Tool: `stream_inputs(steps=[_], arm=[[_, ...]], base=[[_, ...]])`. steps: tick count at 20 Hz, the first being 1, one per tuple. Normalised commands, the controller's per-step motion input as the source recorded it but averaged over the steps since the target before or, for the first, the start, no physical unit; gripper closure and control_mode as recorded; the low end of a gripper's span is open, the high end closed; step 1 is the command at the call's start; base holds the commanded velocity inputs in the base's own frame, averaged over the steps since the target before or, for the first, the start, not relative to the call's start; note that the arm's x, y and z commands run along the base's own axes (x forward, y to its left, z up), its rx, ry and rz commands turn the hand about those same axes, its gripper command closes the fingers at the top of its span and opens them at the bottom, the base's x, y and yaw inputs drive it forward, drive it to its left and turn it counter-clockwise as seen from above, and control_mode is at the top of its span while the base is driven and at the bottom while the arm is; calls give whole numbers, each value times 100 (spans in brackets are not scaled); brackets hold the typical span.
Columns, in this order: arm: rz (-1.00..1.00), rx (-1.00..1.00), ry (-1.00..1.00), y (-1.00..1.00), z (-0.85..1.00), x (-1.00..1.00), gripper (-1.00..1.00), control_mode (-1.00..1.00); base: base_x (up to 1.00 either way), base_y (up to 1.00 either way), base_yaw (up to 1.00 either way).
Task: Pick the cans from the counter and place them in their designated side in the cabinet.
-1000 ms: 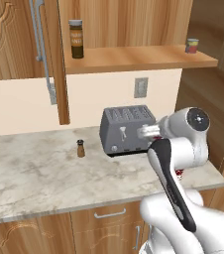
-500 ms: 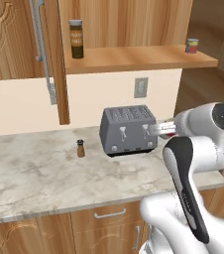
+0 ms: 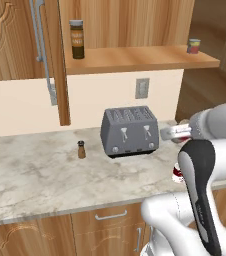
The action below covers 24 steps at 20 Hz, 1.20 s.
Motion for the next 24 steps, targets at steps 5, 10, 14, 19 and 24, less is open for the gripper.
stream_inputs(steps=[5, 10, 14, 19, 24], arm=[[0, -8, -17, -1, 29, -12, 100, -100], [0, -8, -18, -13, 35, -4, 100, -100], [0, -4, -14, -17, 35, -1, 100, -100], [0, 0, -6, -11, 38, 2, 100, -100], [0, 0, -1, -10, 43, 3, 100, -100]], base=[[0, 0, 0], [0, 0, 0], [0, 0, 0], [0, 0, 0], [0, 0, 0]])
